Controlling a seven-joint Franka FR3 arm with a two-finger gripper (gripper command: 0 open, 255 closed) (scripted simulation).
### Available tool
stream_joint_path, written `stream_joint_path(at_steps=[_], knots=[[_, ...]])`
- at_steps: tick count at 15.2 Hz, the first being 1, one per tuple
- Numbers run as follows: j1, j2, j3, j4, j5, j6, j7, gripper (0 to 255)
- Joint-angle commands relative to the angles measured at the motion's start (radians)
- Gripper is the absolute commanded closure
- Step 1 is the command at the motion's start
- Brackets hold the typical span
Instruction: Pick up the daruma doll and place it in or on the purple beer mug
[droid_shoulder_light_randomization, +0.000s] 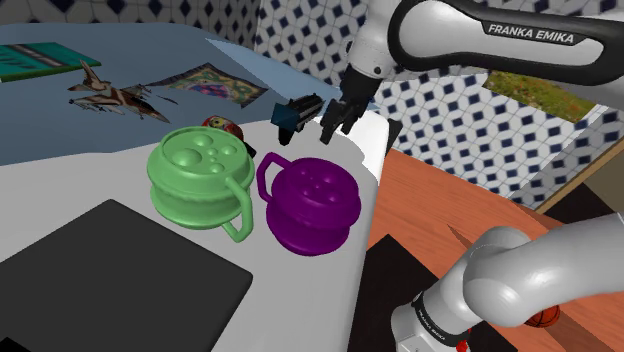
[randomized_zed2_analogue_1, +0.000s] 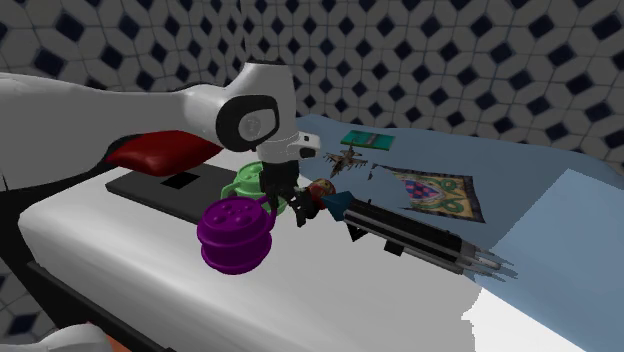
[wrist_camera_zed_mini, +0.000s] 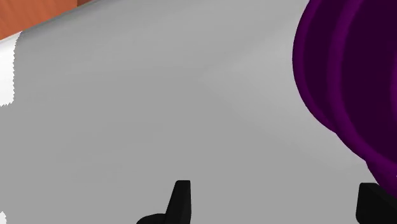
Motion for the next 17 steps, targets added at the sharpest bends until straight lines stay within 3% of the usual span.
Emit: stream_joint_path(at_steps=[1, 9, 17], knots=[[0.005, 0.068, 0.020, 0.029, -0.009, 0.043, 0.009, 0], [0.027, 0.351, 0.094, 0.200, -0.086, 0.161, 0.060, 0], [0.075, 0.625, 0.133, 0.425, -0.199, 0.202, 0.117, 0]])
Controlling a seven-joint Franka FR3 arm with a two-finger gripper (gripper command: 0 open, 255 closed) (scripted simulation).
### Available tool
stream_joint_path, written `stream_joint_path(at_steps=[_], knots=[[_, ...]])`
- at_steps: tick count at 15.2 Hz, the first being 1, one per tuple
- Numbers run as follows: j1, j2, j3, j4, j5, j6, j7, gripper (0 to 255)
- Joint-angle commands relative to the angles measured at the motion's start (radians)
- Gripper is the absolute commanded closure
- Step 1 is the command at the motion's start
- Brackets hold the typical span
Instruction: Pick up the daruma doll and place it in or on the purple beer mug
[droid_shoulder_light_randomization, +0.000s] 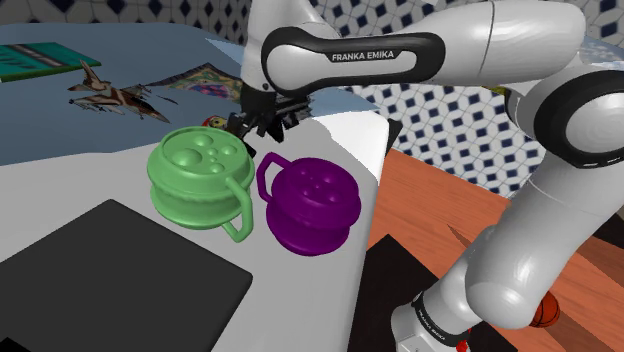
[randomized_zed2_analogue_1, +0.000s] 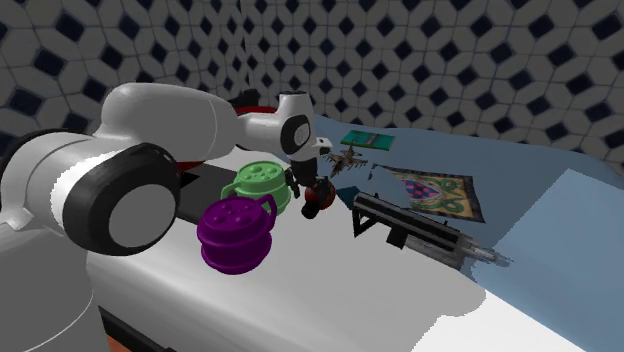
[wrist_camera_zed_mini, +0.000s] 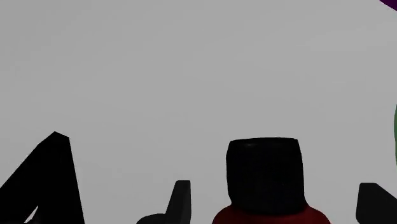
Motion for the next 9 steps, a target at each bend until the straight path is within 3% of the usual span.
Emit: stream_joint_path(at_steps=[1, 9], knots=[[0.006, 0.032, 0.001, 0.017, -0.014, 0.014, 0.006, 0], [0.006, 0.066, -0.005, -0.027, -0.030, 0.090, 0.016, 0]])
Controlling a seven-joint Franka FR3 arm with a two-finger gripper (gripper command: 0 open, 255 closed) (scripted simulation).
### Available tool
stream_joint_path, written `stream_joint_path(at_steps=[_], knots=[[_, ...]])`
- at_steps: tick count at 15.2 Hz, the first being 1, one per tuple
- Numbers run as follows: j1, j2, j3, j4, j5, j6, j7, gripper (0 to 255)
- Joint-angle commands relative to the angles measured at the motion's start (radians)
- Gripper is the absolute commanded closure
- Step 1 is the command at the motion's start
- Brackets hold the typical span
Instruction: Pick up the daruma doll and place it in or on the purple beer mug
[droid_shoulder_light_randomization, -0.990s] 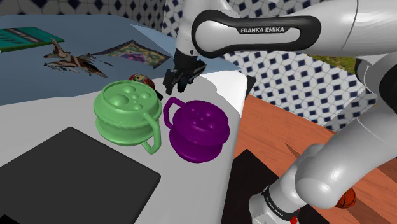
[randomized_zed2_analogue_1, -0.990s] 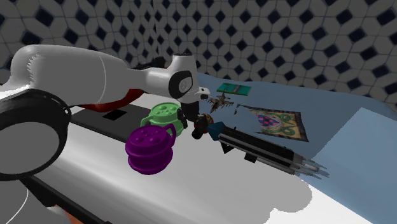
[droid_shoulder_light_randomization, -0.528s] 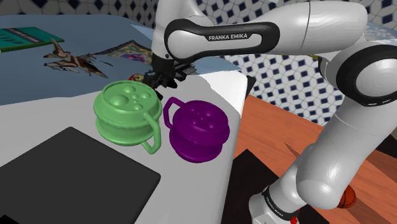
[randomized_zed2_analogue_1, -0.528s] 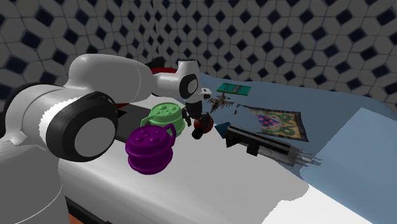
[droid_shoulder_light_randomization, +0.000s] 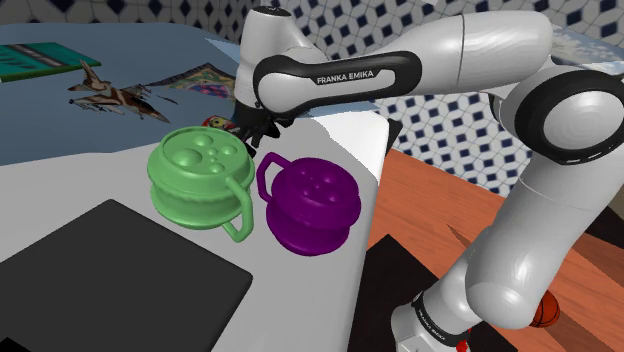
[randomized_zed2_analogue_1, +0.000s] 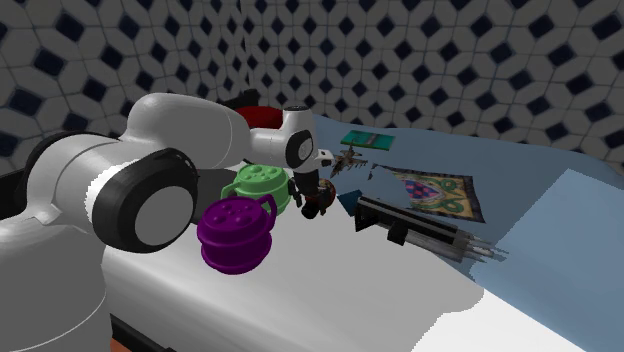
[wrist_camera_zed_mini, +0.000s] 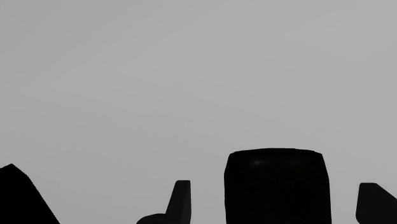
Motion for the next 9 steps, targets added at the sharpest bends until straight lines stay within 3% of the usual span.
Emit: stream_joint_path(at_steps=[1, 6, 7, 9], knots=[[0.000, 0.003, 0.000, 0.000, -0.001, 0.003, 0.000, 0], [0.000, 0.003, 0.000, 0.000, -0.001, 0.003, 0.000, 0], [0.000, 0.003, 0.000, 0.000, -0.001, 0.003, 0.000, 255], [0.000, 0.003, 0.000, 0.000, -0.001, 0.003, 0.000, 255]])
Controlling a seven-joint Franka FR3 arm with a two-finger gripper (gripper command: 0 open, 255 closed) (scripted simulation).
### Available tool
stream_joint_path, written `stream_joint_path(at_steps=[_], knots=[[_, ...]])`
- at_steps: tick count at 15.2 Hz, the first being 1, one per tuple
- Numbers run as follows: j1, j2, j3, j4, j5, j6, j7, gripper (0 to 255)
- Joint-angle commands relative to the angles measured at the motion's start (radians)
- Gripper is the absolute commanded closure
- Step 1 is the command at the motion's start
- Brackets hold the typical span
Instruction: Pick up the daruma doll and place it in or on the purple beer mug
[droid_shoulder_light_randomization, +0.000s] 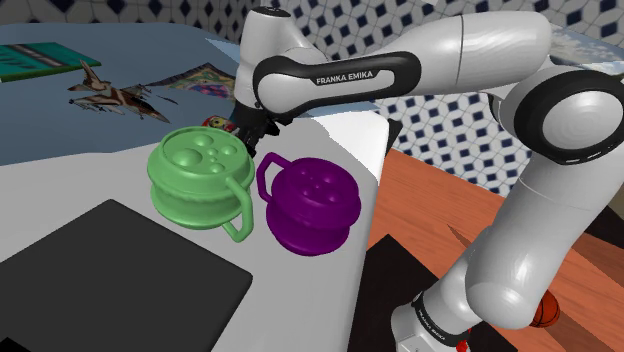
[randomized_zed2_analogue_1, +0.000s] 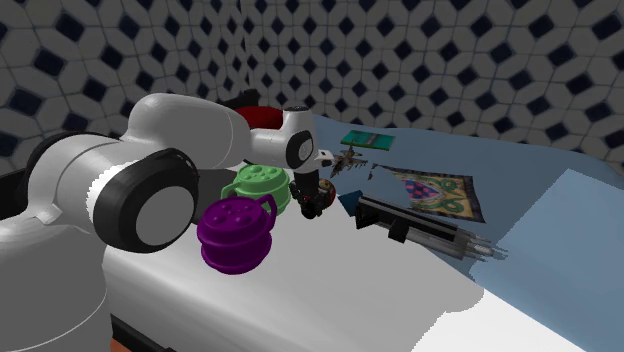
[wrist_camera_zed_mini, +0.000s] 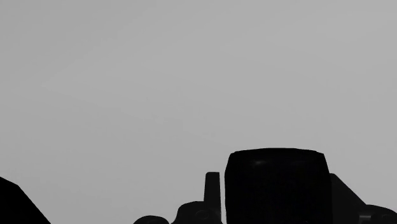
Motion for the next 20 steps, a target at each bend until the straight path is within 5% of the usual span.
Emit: stream_joint_path(at_steps=[1, 7, 20], knots=[[0.000, 0.000, 0.000, 0.000, 0.000, 0.000, 0.000, 255], [0.000, 0.000, 0.000, 0.000, 0.000, 0.000, 0.000, 255], [-0.001, -0.039, 0.006, 0.125, 0.023, -0.161, -0.025, 255]])
